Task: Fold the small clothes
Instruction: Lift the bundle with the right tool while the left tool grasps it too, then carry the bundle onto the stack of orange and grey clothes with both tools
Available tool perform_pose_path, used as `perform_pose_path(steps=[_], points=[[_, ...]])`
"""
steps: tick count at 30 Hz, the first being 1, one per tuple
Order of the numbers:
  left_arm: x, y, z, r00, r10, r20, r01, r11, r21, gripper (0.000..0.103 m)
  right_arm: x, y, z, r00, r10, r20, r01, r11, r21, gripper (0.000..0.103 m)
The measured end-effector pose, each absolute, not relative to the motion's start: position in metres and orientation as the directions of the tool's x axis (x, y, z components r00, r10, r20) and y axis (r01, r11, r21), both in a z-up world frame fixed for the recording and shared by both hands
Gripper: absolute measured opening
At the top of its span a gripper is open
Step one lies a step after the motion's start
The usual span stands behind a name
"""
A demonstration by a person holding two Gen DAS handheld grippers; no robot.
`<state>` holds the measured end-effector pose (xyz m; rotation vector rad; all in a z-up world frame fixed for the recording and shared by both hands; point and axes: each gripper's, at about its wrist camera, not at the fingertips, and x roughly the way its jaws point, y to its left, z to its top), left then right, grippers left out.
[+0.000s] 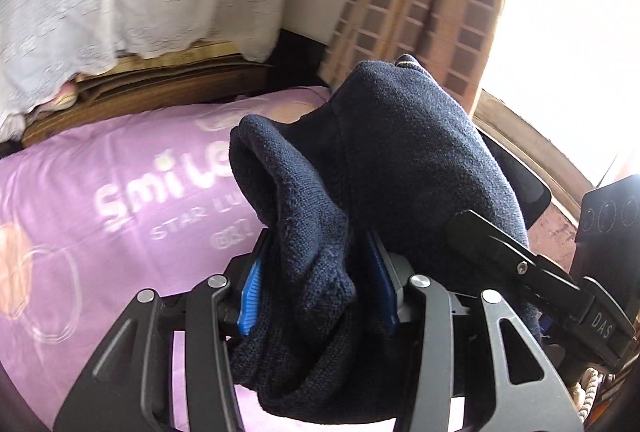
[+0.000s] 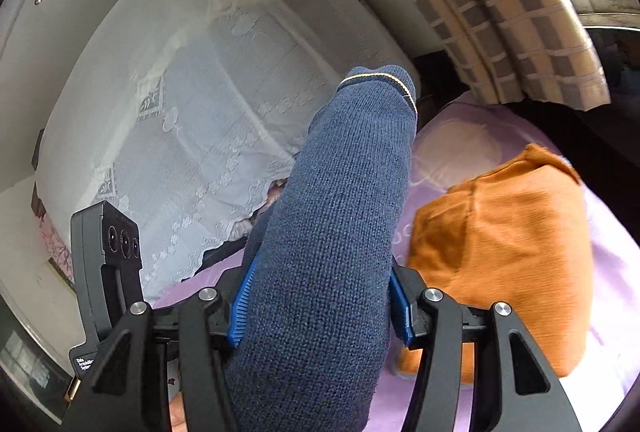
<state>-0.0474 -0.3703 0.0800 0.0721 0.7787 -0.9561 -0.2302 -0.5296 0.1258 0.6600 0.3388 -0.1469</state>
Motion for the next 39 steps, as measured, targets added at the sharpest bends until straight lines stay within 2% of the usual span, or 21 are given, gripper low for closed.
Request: perform_pose_path(steps=[7, 8, 10, 13, 17, 23, 26, 30, 32, 35, 39], points=[[-0.06, -0.45, 0.059, 0.305, -0.647, -0.699, 0.779, 0.592, -0.208, 0.046, -0.261, -0.6, 0.079, 0.922, -0.069, -0.381, 0.324, 0.678, 0.659, 0.056], [-0.06, -0.456, 0.052, 0.313, -0.63, -0.711, 0.776, 0.601, -0.19, 0.048, -0.262, -0.606, 0.065, 0.917, -0.07, -0.393, 0.337, 0.664, 0.668, 0.056], [-0.06, -0.462, 0.038, 0.353, -0.596, -0.722, 0.77, 0.623, -0.138, 0.063, -0.263, -0.611, 0.048, 0.926, -0.054, -0.374, 0.319, 0.643, 0.696, 0.057], [-0.059, -0.462, 0.028, 0.376, -0.604, -0.703, 0.764, 0.631, -0.134, 0.078, -0.266, -0.616, 0.04, 0.937, -0.052, -0.346, 0.296, 0.646, 0.703, 0.056], [-0.057, -0.465, 0.022, 0.37, -0.608, -0.703, 0.757, 0.636, -0.152, 0.083, -0.267, -0.618, 0.033, 0.944, -0.052, -0.327, 0.28, 0.654, 0.703, 0.057], [-0.069, -0.476, 0.02, 0.46, -0.569, -0.682, 0.751, 0.658, -0.042, 0.09, -0.272, -0.621, 0.025, 0.951, -0.043, -0.306, 0.261, 0.642, 0.721, 0.057], [-0.077, -0.477, 0.025, 0.506, -0.537, -0.675, 0.738, 0.674, 0.017, 0.092, -0.271, -0.618, 0.032, 0.945, -0.03, -0.327, 0.265, 0.657, 0.706, 0.058], [-0.085, -0.464, 0.035, 0.534, -0.524, -0.664, 0.728, 0.684, 0.047, 0.095, -0.274, -0.605, 0.051, 0.919, -0.072, -0.388, 0.329, 0.683, 0.652, 0.064], [-0.09, -0.455, 0.038, 0.559, -0.507, -0.656, 0.71, 0.701, 0.065, 0.096, -0.281, -0.599, 0.06, 0.908, -0.12, -0.401, 0.365, 0.697, 0.617, 0.071], [-0.095, -0.44, 0.043, 0.59, -0.489, -0.643, 0.685, 0.724, 0.077, 0.096, -0.295, -0.585, 0.073, 0.893, -0.169, -0.417, 0.402, 0.716, 0.571, 0.074], [-0.103, -0.42, 0.048, 0.613, -0.479, -0.628, 0.665, 0.743, 0.082, 0.098, -0.315, -0.559, 0.088, 0.861, -0.258, -0.439, 0.47, 0.734, 0.49, 0.088]])
